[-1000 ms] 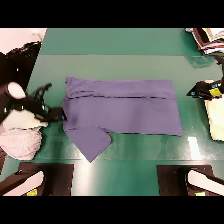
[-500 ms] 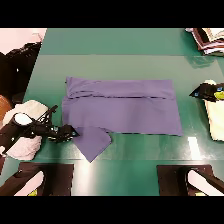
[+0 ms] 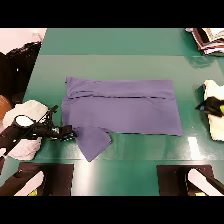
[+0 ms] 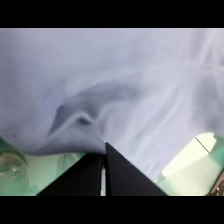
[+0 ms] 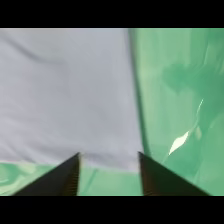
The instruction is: Fold the shirts.
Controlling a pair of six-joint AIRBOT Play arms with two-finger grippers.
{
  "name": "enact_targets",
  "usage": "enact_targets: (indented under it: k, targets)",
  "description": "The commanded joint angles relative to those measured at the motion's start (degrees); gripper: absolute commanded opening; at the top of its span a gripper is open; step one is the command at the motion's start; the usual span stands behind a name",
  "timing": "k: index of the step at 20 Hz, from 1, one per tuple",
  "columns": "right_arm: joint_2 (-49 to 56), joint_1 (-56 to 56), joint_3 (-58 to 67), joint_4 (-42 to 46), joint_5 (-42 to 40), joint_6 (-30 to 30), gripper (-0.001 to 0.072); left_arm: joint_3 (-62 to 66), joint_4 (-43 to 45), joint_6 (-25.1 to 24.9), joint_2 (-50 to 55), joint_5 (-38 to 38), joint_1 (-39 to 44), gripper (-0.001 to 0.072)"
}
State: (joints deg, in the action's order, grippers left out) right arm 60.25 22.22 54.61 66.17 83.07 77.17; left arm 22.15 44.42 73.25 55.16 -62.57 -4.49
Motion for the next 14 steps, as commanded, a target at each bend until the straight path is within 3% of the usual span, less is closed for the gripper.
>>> enact_targets:
  k: [1, 5, 10, 12, 14]
  targets:
    - [1.5, 8.8, -10.9, 0.0, -0.4, -0.1, 0.0464, 1.2, -0.7, -1.3, 0.0, -1.4, -0.1, 0.0022]
    - [5.6, 9.9, -18.1, -1.6, -6.2, -1.2, 0.0448, 2.1, -0.7, -1.3, 0.0, -1.0, -0.1, 0.0022]
    - [10.7, 2.3, -18.6, -3.1, -9.6, -1.2, 0.0445, 2.1, -0.7, -1.3, 0.0, -0.7, -0.1, 0.0023]
    - [11.7, -0.7, -18.6, -3.6, -10.6, -1.2, 0.0342, 2.1, -0.7, -1.3, 0.0, -0.7, -0.1, 0.0023]
    - [11.7, -2.5, -18.6, -3.5, -10.9, -1.2, 0.0312, 2.1, -0.7, -1.3, 0.0, -1.7, -0.1, 0.0023]
